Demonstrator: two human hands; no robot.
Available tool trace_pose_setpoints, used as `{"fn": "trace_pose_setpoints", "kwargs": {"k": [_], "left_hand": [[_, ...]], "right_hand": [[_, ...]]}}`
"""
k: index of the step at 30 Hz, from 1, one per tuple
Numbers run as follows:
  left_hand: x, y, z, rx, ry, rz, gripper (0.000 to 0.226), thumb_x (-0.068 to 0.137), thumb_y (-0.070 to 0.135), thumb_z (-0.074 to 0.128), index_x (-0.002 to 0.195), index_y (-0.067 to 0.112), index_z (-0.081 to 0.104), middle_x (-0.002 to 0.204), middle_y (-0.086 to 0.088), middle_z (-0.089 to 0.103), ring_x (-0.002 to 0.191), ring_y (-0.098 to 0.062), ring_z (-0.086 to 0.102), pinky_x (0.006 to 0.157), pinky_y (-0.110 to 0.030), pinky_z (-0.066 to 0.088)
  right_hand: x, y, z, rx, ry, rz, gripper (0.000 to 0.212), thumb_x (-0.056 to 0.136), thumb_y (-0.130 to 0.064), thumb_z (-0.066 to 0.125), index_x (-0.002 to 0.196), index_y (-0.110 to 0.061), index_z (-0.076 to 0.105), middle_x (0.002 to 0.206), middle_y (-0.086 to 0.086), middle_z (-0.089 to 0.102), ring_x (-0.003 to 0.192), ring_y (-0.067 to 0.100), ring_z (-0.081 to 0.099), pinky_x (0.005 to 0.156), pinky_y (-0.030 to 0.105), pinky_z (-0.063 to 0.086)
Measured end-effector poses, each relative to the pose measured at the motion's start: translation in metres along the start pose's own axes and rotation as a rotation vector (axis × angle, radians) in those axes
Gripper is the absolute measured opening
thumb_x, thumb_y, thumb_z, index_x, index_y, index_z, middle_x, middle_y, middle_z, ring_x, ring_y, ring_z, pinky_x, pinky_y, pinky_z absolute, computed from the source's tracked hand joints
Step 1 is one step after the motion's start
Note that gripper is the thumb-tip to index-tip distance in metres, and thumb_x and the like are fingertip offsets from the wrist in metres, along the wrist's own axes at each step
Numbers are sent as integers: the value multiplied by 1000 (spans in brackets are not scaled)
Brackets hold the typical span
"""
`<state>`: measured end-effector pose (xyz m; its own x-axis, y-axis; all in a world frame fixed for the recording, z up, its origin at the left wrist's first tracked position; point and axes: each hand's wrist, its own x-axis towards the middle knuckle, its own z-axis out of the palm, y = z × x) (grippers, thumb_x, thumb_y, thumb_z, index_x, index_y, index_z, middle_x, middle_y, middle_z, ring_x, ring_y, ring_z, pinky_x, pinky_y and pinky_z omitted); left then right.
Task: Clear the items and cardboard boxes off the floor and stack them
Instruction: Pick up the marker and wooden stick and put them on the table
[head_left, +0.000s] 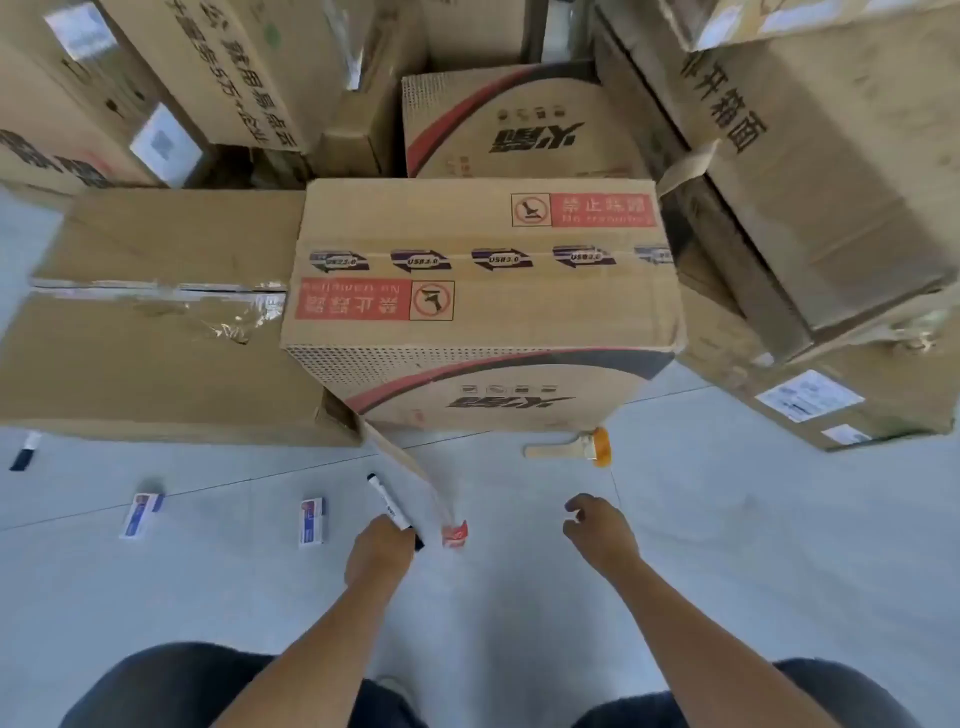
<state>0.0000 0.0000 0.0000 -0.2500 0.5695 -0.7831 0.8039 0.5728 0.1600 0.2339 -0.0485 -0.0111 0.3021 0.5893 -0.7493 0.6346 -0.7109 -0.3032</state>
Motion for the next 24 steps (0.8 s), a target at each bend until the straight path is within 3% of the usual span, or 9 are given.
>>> {"fn": "trace_pose_setpoints", "kwargs": {"k": [3,5,7,12,18,22,24], "left_hand": [[51,-8,31,-77,80,-30,8,92,14,44,90,9,50,103,-12,57,87,-26,52,70,-28,38],[81,-15,51,-117,123,-55,28,93,21,46,117,6,48,119,-15,54,106,-32,53,81,-35,44],[100,-24,66,-145,162,-90,39,92,24,49,125,5,43,124,-18,49,113,-35,50,89,-41,46],[126,-32,82,-198,193,-152,47,89,26,54,125,2,37,125,-21,44,115,-39,47,89,-46,46],[142,-31,91,-200,206,-98,50,86,26,59,126,6,37,122,-18,43,111,-38,49,88,-47,48],[149,-37,98,-134,240,-89,45,86,22,60,122,6,39,121,-17,43,111,-36,48,78,-41,45],[151,-39,101,-107,278,-84,38,87,18,58,118,4,41,120,-18,43,109,-36,48,74,-40,42]], "right_hand": [[51,7,25,-124,44,-45,40,93,-17,45,133,-20,46,134,1,47,124,18,41,87,30,44],[78,10,35,-221,47,-71,46,93,-17,44,139,-20,38,140,0,41,129,19,37,96,32,41],[97,15,44,-319,76,-126,52,93,-16,44,143,-20,30,147,0,33,133,20,32,100,33,37],[129,12,47,-509,130,-252,64,92,-13,45,148,-22,13,156,3,11,143,23,15,106,35,33],[153,14,47,-654,97,-318,77,93,-12,46,149,-29,-4,158,2,2,143,26,13,105,38,35],[159,19,56,-733,86,-319,76,92,-11,45,149,-29,-2,157,5,1,140,29,16,103,39,34],[158,24,64,-762,138,-307,71,91,-9,46,149,-22,6,152,10,13,135,31,22,102,37,34]]}}
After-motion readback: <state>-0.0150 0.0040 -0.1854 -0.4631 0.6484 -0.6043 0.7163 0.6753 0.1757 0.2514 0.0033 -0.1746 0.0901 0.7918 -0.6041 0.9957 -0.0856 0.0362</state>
